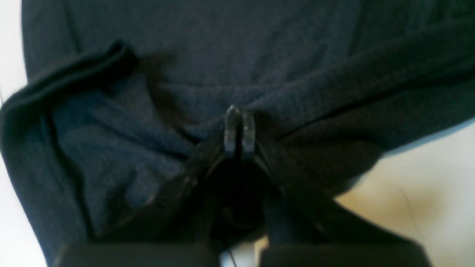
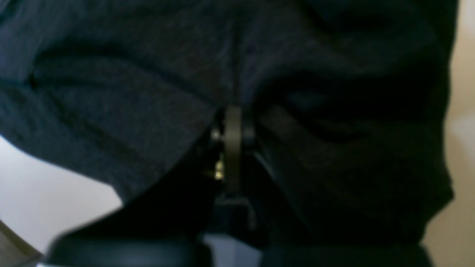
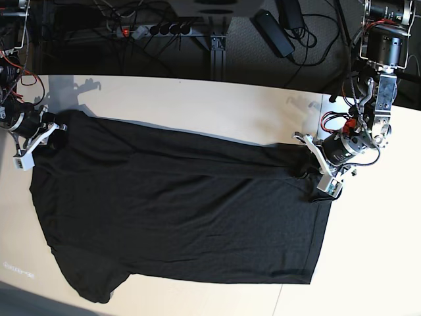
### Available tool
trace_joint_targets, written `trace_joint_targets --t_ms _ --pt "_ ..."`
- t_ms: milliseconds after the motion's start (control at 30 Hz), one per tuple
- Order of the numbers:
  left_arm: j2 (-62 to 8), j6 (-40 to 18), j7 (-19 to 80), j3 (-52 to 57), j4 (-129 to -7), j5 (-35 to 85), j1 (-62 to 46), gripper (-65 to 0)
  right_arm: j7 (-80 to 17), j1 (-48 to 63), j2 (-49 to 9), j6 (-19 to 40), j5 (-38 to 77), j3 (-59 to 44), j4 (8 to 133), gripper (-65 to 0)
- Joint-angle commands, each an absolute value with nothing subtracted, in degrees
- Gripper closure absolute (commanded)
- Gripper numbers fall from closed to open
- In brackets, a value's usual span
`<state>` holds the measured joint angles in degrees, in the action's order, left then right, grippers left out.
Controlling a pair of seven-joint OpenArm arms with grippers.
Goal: Fold the T-shirt properly
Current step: 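Lower the folded edge onto the shirt and release both grippers, then move the left gripper to the shirt's hem corner and grasp it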
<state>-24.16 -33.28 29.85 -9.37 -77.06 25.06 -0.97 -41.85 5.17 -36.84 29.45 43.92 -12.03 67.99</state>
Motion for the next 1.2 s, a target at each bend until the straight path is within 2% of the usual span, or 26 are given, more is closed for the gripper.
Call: trace_joint_targets --t_ms 0,300,667,833,900,1167 --pt "-25.02 -32.77 36.29 -9.72 -78.59 22.00 -3.84 0.0 -45.69 7.31 -37.82 33.69 41.80 -12.84 68.95 0.0" --pt "-25.26 -32.56 36.45 -9.56 -90.76 21.56 -16.67 0.0 -45.69 19.97 -38.15 33.69 43.09 -20.86 76.44 0.0" --pt "-25.26 -32.58 35.05 -5.48 -95.96 22.04 -21.61 0.0 -45.54 25.54 -38.28 33.69 45.60 -25.78 78.28 0.0" --pt "-25.28 -32.53 35.16 -3.55 -97.01 22.70 -20.73 -23.6 -45.21 25.08 -38.28 33.69 45.91 -25.78 78.28 0.0" --pt "-25.28 -32.56 35.16 -0.89 -99.04 24.47 -20.62 -29.2 -45.19 25.10 -38.28 33.69 45.91 -25.78 78.28 0.0" --pt "-27.73 -32.60 34.92 10.44 -104.57 34.39 -15.81 -31.6 -45.21 25.10 -38.26 33.69 45.87 -25.78 78.28 0.0"
